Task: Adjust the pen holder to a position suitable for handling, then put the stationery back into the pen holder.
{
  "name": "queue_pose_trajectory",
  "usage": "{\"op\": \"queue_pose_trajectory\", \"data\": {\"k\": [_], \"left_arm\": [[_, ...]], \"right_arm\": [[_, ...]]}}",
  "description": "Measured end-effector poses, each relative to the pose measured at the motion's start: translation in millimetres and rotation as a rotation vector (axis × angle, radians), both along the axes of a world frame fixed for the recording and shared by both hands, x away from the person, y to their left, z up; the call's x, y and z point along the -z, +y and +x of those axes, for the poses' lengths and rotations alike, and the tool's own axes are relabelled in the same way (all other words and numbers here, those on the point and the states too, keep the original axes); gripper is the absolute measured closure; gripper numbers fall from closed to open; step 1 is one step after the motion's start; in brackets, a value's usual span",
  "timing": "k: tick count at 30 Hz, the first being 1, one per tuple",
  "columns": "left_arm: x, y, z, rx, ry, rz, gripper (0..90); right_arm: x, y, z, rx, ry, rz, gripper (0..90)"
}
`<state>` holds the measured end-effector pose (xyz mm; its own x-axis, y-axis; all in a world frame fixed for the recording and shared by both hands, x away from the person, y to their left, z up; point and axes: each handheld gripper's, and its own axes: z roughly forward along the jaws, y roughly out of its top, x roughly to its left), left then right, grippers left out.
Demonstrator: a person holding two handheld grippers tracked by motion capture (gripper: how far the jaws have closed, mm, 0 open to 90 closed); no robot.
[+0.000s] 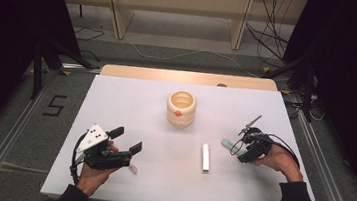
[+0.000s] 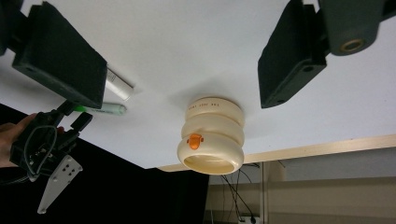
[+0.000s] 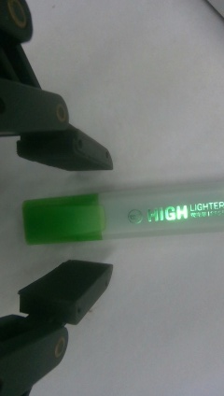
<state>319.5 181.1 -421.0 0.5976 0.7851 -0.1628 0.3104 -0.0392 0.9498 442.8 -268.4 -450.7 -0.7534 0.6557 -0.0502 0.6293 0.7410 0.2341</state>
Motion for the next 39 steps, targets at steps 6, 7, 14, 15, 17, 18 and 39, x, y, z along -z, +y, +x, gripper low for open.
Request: {"op": "queue_pose_trajectory", "data": {"k": [6, 7, 14, 15, 17, 18, 39], "left_arm": [[0.1, -0.3, -0.1, 0.001, 0.001, 0.001, 15.4], [0.2, -0.3, 0.1, 0.0, 0.001, 0.001, 15.4], [0.4, -0.5, 0.0, 0.0, 0.003, 0.0, 15.4], [0.4, -0.5, 0.1, 0.0, 0.003, 0.0, 15.4], [0.6, -0.7, 0.1, 0.001, 0.003, -0.001, 15.5], [0.8, -0.9, 0.2, 0.001, 0.003, 0.0, 15.4], [1.0, 0.9, -0.2, -0.003, 0.0, 0.002, 15.4]], "right_arm": [[0.1, 1.0, 0.8, -0.011, 0.011, -0.009, 49.0], [0.1, 1.0, 0.8, -0.011, 0.011, -0.009, 49.0], [2.4, 3.9, 4.4, -0.03, 0.032, -0.041, 56.9], [2.3, 4.3, 4.4, -0.036, 0.032, -0.04, 59.2], [2.2, 5.3, 4.4, -0.036, 0.036, -0.036, 61.6], [2.4, 5.7, 4.8, -0.044, 0.042, -0.038, 64.0], [-14.9, 8.9, -3.3, -0.076, -0.045, -0.043, 67.5]]}}
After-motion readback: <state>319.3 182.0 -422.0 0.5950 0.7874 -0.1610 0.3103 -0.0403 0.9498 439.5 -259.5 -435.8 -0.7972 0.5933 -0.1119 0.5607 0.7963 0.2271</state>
